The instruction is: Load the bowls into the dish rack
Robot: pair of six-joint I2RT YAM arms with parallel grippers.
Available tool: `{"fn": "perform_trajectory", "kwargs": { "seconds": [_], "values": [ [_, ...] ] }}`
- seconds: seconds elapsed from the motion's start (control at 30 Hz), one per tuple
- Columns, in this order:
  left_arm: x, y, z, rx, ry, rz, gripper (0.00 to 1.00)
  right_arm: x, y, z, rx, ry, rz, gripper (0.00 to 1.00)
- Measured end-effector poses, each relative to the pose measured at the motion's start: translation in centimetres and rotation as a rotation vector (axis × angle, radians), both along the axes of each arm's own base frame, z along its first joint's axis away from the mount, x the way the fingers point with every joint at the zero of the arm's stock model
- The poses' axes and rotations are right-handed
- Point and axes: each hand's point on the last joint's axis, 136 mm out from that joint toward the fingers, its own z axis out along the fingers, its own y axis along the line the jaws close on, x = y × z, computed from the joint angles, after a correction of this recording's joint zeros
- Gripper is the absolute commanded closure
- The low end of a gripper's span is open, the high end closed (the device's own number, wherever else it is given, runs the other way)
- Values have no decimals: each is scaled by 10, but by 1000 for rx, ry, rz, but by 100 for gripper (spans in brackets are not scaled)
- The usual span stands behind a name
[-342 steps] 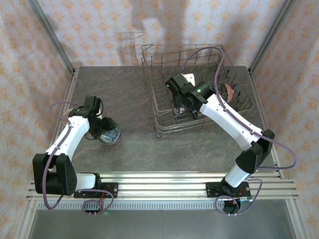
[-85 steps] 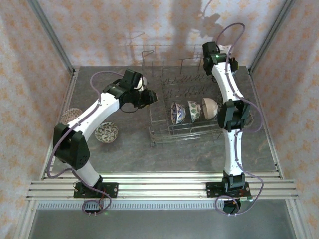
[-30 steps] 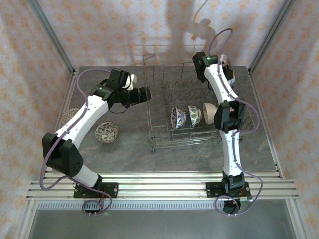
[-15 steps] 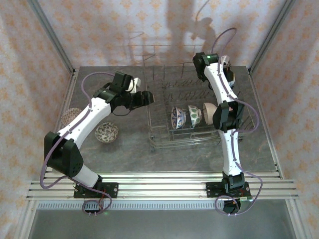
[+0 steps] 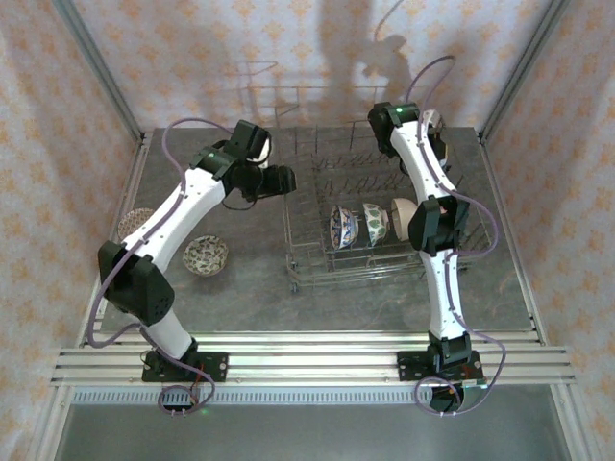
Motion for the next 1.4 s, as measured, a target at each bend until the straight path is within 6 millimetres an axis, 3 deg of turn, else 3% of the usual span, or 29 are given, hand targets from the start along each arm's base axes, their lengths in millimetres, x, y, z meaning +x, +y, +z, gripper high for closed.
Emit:
{"fn": "perform_trajectory", "kwargs": {
  "seconds": [0.17, 0.47, 0.6, 0.8, 1.17, 1.4],
  "values": [
    [10, 6, 6, 90, 0, 21, 32, -4, 0, 2, 13, 1, 0, 100],
    [62, 13, 21, 204, -84, 95, 33, -10, 13, 10, 80, -14, 22, 100],
    [94, 8, 14, 240, -103, 115, 37, -12, 15, 10, 93, -13, 28, 100],
    [121, 5, -3, 290, -98, 141, 45, -15, 17, 10, 105, -1, 31, 100],
    [128, 24, 1, 303, -88, 213, 69, -26, 18, 28, 141, -32, 40, 100],
    [127, 18, 1, 266, -83, 245, 85, -25, 22, 23, 154, -15, 55, 100]
  ]
}}
